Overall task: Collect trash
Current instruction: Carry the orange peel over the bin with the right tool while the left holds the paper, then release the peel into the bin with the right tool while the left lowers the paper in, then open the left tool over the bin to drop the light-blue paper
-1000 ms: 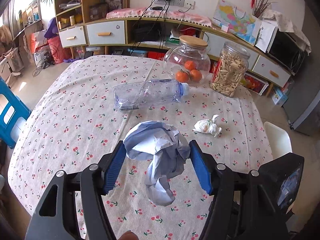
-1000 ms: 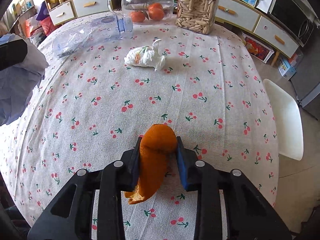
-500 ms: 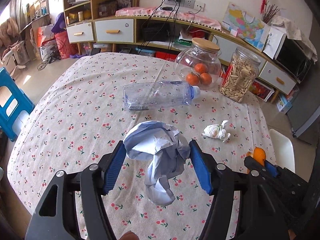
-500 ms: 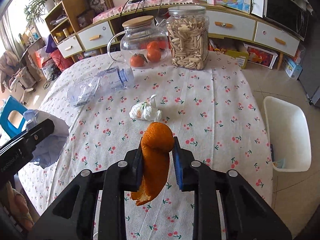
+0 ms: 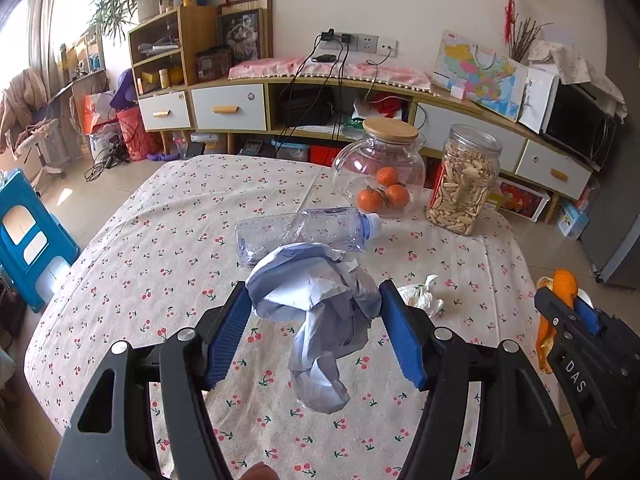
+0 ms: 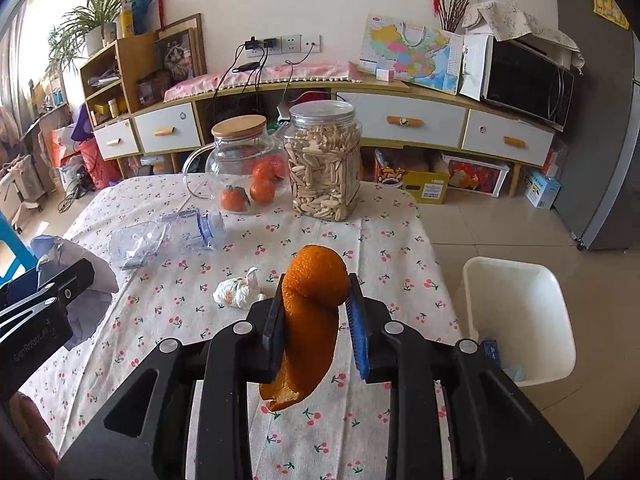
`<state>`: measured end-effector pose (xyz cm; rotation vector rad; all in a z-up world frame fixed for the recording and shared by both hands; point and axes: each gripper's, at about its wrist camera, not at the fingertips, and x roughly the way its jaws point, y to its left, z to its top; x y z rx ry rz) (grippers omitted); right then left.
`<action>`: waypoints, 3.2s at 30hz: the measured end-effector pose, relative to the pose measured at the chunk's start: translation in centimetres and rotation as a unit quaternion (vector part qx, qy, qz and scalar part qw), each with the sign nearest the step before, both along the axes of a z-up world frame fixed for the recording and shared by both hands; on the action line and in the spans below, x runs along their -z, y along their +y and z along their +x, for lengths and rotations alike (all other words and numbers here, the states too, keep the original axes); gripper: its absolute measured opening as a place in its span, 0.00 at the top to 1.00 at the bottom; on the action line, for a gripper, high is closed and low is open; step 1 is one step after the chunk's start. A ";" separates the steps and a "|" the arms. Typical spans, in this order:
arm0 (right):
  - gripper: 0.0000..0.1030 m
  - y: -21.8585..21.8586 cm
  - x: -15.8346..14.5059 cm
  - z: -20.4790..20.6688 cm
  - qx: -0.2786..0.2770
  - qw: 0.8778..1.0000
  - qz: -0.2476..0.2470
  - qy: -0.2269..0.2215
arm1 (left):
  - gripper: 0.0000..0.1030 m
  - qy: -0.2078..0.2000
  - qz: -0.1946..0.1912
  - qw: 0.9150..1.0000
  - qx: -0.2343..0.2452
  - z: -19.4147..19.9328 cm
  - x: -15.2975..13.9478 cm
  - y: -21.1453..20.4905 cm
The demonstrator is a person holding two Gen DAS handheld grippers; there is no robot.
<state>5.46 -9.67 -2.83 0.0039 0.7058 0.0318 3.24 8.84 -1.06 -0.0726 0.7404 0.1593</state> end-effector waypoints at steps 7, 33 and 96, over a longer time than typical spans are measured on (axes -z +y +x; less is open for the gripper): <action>0.75 -1.7 -0.6 -0.3 0.026 0.999 -0.016 -0.021 | 0.37 -0.015 0.013 1.000 0.014 -0.1 -0.2 -2.3; 0.74 -20.1 -1.5 0.1 0.198 0.976 -0.077 -0.049 | 0.37 -0.014 0.016 0.993 0.119 2.3 0.7 -15.2; 0.07 -25.2 -3.4 -3.5 0.313 0.946 -0.073 -0.042 | 0.13 0.013 0.005 0.983 0.181 5.5 -0.2 -27.0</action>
